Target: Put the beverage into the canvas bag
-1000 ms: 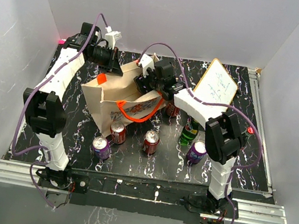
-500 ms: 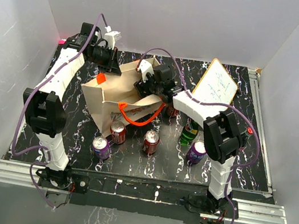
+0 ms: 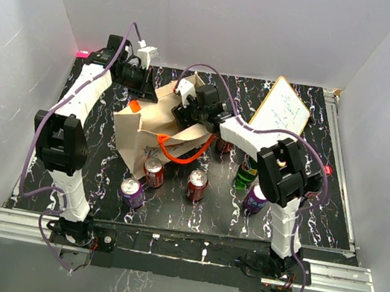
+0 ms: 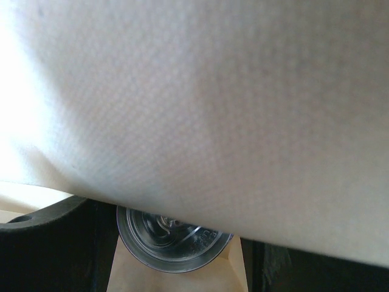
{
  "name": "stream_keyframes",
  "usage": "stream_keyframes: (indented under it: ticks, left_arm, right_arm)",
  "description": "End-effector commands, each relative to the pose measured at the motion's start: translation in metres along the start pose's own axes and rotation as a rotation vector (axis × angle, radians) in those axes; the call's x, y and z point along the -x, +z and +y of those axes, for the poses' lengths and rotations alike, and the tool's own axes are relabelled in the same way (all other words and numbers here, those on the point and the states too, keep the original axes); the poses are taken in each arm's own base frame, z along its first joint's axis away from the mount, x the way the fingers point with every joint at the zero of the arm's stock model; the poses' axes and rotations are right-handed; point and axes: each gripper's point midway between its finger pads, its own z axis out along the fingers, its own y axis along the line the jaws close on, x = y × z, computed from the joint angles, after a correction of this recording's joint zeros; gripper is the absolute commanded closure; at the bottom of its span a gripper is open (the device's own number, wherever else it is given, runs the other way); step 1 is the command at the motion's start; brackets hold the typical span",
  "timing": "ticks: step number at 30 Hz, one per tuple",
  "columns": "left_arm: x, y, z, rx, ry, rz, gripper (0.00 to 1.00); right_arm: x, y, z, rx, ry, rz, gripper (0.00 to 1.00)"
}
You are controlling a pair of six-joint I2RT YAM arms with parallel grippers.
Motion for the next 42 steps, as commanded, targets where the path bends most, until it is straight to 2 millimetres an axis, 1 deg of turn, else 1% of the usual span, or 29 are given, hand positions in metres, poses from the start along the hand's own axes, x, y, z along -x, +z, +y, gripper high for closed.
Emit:
stream_keyframes:
  ticks: [1,9,17,21,27,32,37,42]
  left_arm:
    - [-0.010,-0.004,-0.003,-0.021,-0.019,0.035,1.00]
    - [-0.013,0.000,-0.001,-0.025,-0.024,0.045,1.00]
    - [-0.013,0.001,0.000,-0.026,-0.025,0.047,1.00]
    - [-0.009,0.001,0.000,-0.025,-0.025,0.042,1.00]
    - [-0.003,0.000,-0.001,-0.027,-0.030,0.028,1.00]
    - [-0.002,0.000,-0.001,-0.027,-0.031,0.023,1.00]
    - [0.000,0.000,-0.002,-0.028,-0.033,0.019,1.00]
    - [0.001,-0.001,-0.003,-0.032,-0.036,0.016,1.00]
  right_arm:
    - [0.016,0.010,-0.021,-0.065,-0.005,-0.058,0.80]
    - [0.011,0.022,-0.026,-0.081,-0.006,-0.035,0.65]
    - [0.016,0.026,-0.030,-0.087,-0.003,-0.046,0.49]
    - [0.025,0.025,-0.029,-0.072,0.001,-0.057,0.40]
    - [0.044,0.021,-0.027,-0.043,0.006,-0.089,0.25]
    - [0.059,0.017,-0.027,-0.031,0.014,-0.116,0.17]
    - [0.069,0.014,-0.029,-0.032,0.015,-0.131,0.13]
    - [0.081,0.008,-0.032,-0.039,0.017,-0.155,0.11]
